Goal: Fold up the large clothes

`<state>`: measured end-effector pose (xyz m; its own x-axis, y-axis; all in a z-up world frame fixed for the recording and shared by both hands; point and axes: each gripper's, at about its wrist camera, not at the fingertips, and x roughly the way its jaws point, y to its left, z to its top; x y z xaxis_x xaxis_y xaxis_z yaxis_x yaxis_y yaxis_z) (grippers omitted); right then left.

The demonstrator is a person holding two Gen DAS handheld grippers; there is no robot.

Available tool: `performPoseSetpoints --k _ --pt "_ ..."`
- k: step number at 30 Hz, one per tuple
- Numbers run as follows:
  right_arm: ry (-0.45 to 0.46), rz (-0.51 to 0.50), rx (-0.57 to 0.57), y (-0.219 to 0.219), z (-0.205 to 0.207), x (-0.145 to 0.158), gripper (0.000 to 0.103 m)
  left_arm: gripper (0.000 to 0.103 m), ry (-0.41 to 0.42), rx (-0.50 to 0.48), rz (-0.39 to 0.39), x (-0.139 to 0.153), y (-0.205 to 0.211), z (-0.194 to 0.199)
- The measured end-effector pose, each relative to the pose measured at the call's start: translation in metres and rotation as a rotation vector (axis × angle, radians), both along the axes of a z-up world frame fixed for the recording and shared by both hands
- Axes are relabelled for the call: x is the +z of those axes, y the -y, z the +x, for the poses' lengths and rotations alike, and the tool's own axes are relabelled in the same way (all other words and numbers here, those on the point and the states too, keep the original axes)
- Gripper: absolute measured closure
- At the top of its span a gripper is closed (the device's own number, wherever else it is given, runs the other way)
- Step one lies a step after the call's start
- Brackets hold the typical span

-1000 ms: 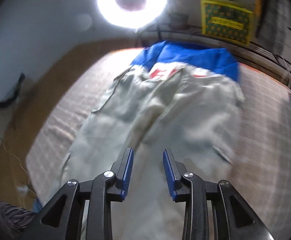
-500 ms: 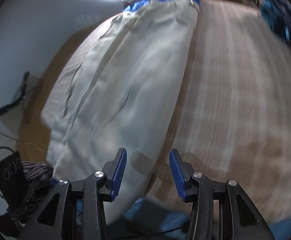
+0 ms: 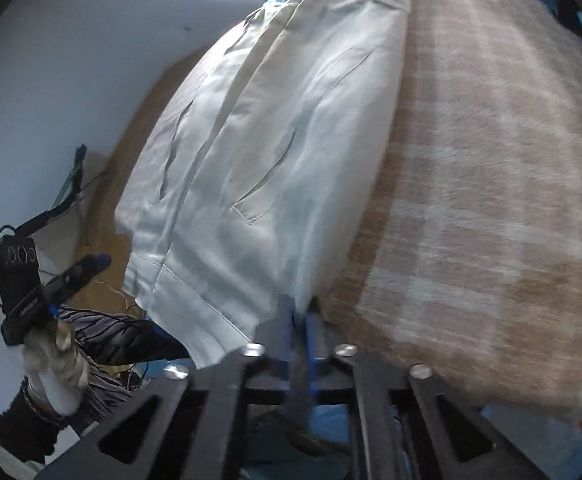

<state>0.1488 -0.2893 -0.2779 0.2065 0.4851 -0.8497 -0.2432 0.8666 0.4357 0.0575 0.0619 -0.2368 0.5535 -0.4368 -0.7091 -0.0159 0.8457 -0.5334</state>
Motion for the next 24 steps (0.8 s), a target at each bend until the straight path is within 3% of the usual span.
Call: performPoseSetpoints --k 4,6,8,10,12,19,24 --pt "0.003 -0.063 -0.019 0.014 -0.010 -0.002 0.103 0.049 -0.036 -0.031 0.024 -0.010 -0.003 0.016" --pt "-0.017 -0.019 -0.022 0.013 -0.010 -0.009 0.102 0.049 -0.083 -0.042 0.012 -0.019 -0.004 0.030" --pt "-0.022 0.053 -0.019 0.012 -0.010 -0.006 0.093 0.049 -0.113 -0.054 0.002 -0.025 -0.008 0.036" --pt "-0.018 0.099 -0.013 0.014 -0.013 -0.001 0.062 0.048 -0.148 -0.062 0.002 -0.032 -0.010 0.043" --pt "-0.015 0.146 -0.007 0.017 -0.018 0.002 0.059 0.047 -0.193 -0.073 -0.012 -0.043 -0.014 0.047" --pt "-0.115 0.192 0.064 0.001 -0.030 -0.020 0.052 0.040 -0.300 -0.050 -0.274 -0.087 -0.033 0.048" --pt "-0.183 0.269 0.026 0.002 -0.019 -0.041 0.051 0.043 -0.303 -0.027 -0.426 -0.103 -0.035 0.047"
